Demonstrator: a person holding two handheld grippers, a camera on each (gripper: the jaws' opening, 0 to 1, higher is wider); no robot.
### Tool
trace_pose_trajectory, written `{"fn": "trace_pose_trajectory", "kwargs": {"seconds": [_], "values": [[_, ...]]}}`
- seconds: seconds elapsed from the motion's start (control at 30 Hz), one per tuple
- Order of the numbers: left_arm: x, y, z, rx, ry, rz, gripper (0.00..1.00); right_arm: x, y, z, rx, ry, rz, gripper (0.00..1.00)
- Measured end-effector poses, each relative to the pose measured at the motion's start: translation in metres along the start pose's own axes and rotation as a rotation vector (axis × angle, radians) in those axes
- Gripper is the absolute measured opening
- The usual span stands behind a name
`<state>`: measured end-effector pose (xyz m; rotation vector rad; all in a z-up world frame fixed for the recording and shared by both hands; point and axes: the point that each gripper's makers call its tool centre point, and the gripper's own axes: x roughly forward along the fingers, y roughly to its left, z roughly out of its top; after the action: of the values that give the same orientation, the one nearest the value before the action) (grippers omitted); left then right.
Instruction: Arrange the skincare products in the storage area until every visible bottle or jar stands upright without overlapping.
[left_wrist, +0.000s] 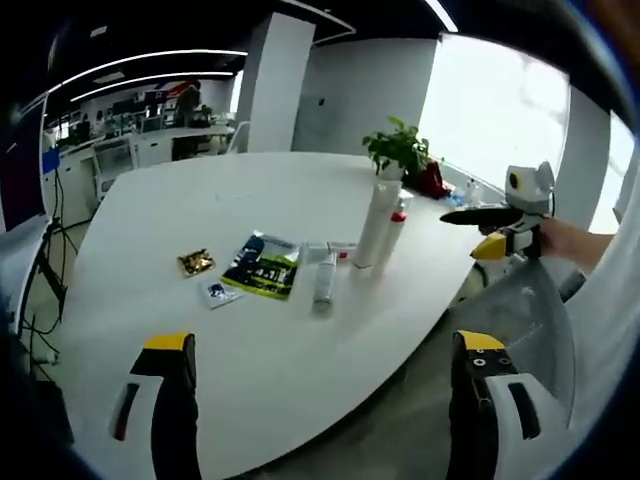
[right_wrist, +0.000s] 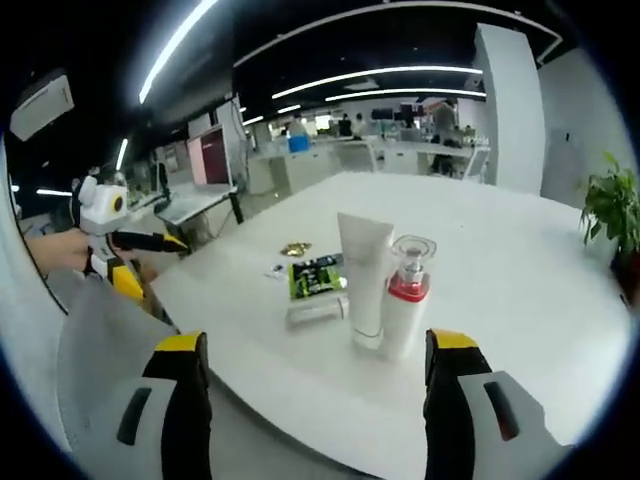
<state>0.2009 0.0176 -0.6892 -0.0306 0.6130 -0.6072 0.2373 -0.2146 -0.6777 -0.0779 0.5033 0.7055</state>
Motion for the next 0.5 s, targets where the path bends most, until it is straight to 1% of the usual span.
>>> {"fn": "trace_pose_trajectory", "kwargs": {"seconds": [0.13, 0.2, 0.27, 0.4, 0.47, 0.5], "values": [[0.011, -0.005, 0.0, 0.015, 0.023, -0.015, 0.98, 0.0, 0.004, -0.001, -0.016, 0.008, 0.007, 0.87], [0.015, -0.009, 0.0, 0.019, 0.034, -0.022, 0.98, 0.0, 0.003, -0.002, -0.004, 0.008, 0.01, 0.87], [0.022, -0.011, -0.005, 0.023, 0.073, -0.03, 0.98, 0.0, 0.004, -0.002, -0.002, 0.008, 0.008, 0.87], [0.036, -0.009, -0.011, 0.045, 0.111, -0.046, 0.98, 0.0, 0.004, -0.003, -0.004, 0.01, 0.006, 0.87], [0.045, -0.008, -0.018, 0.074, 0.148, -0.06, 0.97, 0.001, 0.004, -0.004, -0.014, 0.014, 0.006, 0.86], [0.05, -0.008, -0.024, 0.106, 0.185, -0.068, 0.97, 0.001, 0.005, -0.003, -0.013, 0.012, 0.009, 0.87]]}}
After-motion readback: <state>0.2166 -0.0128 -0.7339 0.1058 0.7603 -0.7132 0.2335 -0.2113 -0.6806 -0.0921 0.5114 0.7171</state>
